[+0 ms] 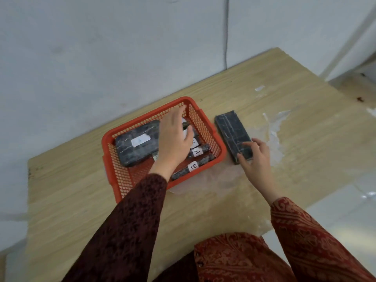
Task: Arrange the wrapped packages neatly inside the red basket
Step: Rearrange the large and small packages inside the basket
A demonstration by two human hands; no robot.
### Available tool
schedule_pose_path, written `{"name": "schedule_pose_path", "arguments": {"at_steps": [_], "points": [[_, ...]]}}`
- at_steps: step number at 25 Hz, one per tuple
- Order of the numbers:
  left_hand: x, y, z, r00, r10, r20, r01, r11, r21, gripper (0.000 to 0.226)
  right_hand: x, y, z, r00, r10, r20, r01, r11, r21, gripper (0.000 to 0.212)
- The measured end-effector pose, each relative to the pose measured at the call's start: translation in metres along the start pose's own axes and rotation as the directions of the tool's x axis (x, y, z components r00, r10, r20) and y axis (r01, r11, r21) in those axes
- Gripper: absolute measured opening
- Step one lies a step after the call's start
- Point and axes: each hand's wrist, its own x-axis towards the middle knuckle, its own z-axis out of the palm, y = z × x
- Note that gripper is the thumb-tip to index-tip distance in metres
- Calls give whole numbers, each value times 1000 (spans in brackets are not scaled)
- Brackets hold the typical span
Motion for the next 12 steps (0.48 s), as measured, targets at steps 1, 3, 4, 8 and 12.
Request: {"name": "schedule_pose_path", "arguments": {"at_steps": [1, 3, 4, 8, 12], "points": [[18, 14, 11, 994, 70, 89, -70, 998, 1, 51, 0, 3, 3, 999, 31, 19, -30, 999, -27, 42], [50, 35, 37, 944, 186, 272, -205, 978, 43, 54, 1, 6, 11, 996, 87, 36, -82, 990, -118, 58], [64, 41, 51, 907, 217, 360, -258, 963, 71, 56, 1, 6, 16, 993, 107, 42, -99, 982, -164, 66], [109, 44, 100, 741, 146, 655, -332, 928, 169, 65, -1, 11, 35, 983, 184, 24, -174, 959, -224, 88], [133, 37, 140, 652, 28, 758, -253, 950, 182, 76, -3, 21, 47, 980, 200, 8, -188, 934, -303, 83]]}}
